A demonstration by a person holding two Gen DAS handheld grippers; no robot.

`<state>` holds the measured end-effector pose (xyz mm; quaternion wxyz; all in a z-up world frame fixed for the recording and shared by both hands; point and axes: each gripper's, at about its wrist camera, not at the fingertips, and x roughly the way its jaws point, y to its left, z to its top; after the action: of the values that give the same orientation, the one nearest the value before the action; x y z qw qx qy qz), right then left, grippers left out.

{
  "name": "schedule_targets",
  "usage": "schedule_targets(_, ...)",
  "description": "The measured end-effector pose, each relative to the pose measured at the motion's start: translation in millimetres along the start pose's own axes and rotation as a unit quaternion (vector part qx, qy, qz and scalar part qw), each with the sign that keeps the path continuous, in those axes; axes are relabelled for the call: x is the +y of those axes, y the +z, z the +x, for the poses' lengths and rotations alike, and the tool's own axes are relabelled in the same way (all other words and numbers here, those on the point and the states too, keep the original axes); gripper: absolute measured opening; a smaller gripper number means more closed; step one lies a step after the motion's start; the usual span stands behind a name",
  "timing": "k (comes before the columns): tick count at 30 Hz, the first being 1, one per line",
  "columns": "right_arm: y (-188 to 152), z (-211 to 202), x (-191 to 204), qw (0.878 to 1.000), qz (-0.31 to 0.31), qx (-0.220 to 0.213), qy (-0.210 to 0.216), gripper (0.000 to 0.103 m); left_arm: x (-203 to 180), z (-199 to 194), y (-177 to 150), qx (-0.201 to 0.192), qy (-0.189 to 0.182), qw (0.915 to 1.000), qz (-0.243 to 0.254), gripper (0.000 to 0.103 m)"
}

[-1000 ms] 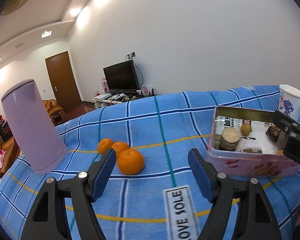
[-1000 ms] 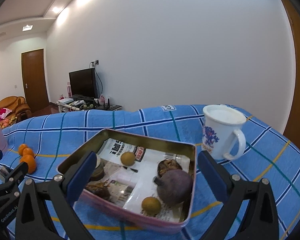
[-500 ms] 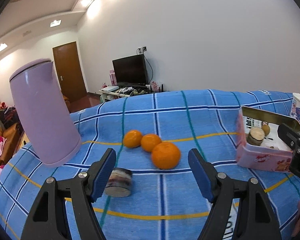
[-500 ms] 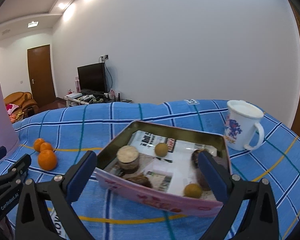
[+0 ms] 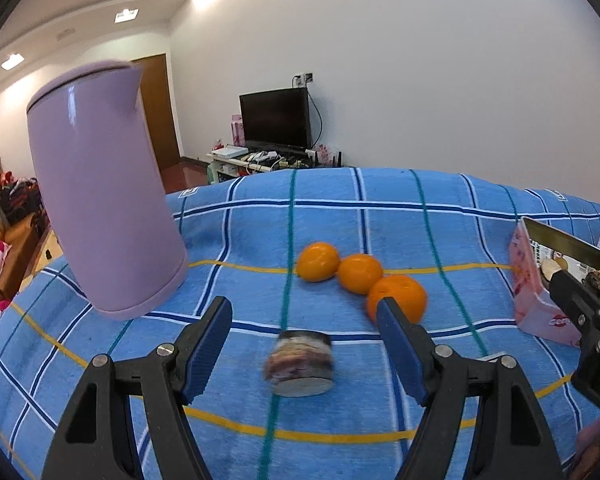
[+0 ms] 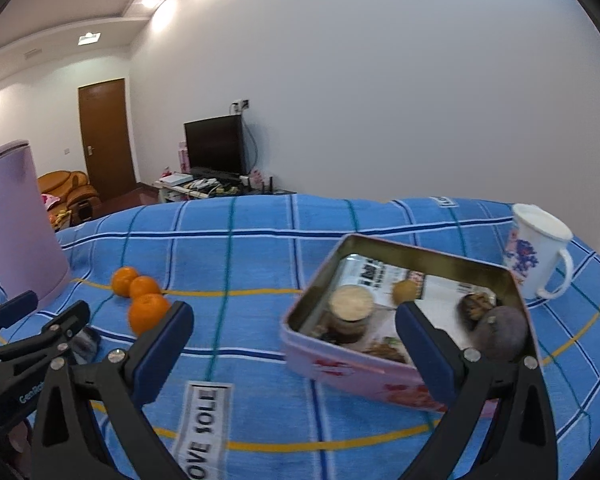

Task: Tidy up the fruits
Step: 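Withdraw both tools from the tin toward the oranges and cake slice, then grasp an orange with the right tool while the left grasps a round cake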

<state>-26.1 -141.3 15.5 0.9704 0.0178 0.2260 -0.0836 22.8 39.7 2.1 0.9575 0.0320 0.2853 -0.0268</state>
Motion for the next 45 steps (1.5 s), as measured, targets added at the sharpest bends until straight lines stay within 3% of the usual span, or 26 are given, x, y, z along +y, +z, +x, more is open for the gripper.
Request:
schedule_targets(4,0.2,4.8,15.5,1.000,-0.007,0.007,0.012,0.103,16.8,6.9,0.7,0.012,0.000,0.9999,-0.005,0.076)
schedule_targets(7,0.6,7.9,27.4,1.000,-0.016,0.015,0.022,0.100,41.4,18.6,3.9,0.047,0.004,0.9985,-0.029,0.076)
schedule_targets(11,0.0,14.9,39.3,0.998,-0.026,0.033,0.045,0.088,78.1,27.5,7.7,0.069,0.022,0.9945,-0.076,0.076)
schedule_targets(14,-0.6,23.5,47.4,0.996,-0.030,0.053,0.064,0.084,93.0,28.7,9.6,0.075,0.031,0.9933,-0.082,0.076)
schedule_targets(19,0.8,41.7,67.8,0.990,-0.038,0.083,0.105,0.084,87.2,25.7,8.9,0.075,0.013,0.9949,-0.065,0.076)
schedule_targets(26,5.3,81.1,103.1,0.981,-0.085,0.137,0.108,0.084,72.7,18.6,13.2,0.068,-0.008,0.9973,-0.027,0.076)
schedule_targets(32,-2.0,112.5,123.7,0.966,-0.118,0.205,0.104,0.052,68.5,14.8,14.1,0.067,-0.020,0.9973,-0.020,0.076)
schedule_targets(39,-10.4,103.8,111.5,0.968,-0.098,0.199,0.118,0.051,53.5,13.1,11.3,0.074,-0.069,0.9948,-0.009,0.076)
schedule_targets(45,-16.0,66.6,74.3,0.981,-0.067,0.150,0.105,0.051,29.0,22.6,4.7,0.096,-0.117,0.9885,0.009,0.076)
